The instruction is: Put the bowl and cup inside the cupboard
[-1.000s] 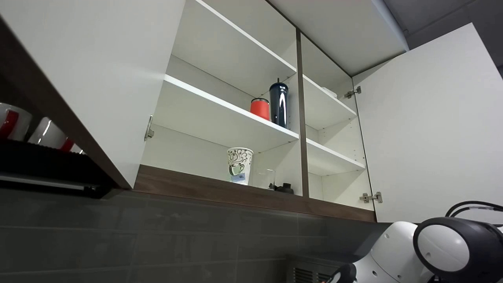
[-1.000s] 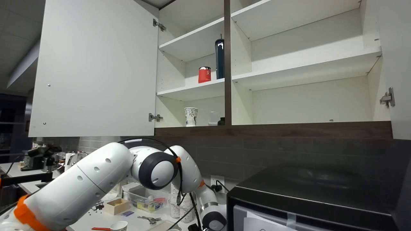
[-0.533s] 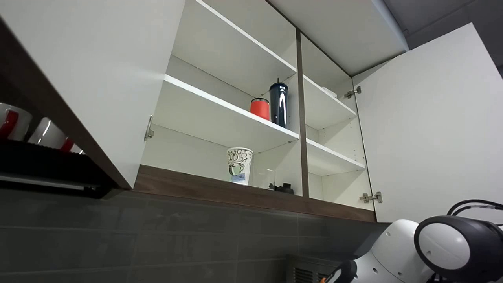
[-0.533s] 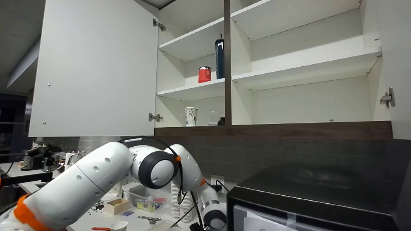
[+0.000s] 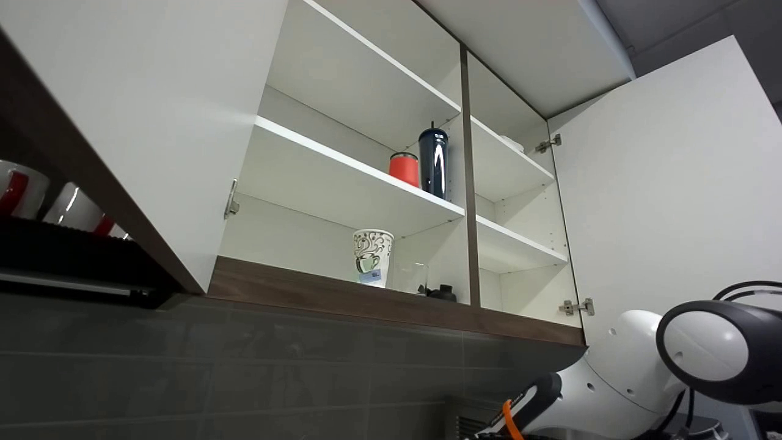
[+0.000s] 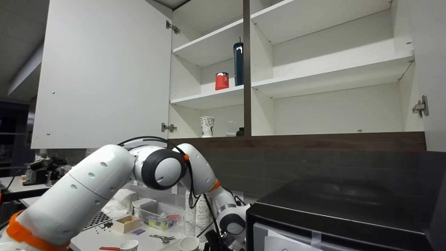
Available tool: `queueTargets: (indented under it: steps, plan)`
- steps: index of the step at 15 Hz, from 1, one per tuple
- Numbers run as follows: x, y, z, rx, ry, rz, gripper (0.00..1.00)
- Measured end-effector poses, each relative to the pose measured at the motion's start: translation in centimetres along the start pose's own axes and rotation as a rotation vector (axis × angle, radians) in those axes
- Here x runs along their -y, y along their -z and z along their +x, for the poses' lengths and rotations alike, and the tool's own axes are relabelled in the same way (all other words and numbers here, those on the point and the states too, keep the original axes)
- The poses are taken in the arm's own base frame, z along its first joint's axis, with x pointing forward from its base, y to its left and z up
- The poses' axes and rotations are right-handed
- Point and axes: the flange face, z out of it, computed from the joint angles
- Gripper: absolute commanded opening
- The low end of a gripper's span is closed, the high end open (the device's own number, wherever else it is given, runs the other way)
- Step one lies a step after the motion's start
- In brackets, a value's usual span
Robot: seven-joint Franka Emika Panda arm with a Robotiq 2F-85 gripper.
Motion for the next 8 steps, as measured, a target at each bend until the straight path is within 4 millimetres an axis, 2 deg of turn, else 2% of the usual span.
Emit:
queueTargets:
  steps: [2,4,8]
  plan:
    - [1.1,1.4,-1.3,0.011,0.006,-0.004,0.03]
    - [1.7,2.3,-1.6,0.003,0.012,-0.009,0.03]
    - [1.2,1.6,-1.5,0.013,0.005,-0.006,0.01]
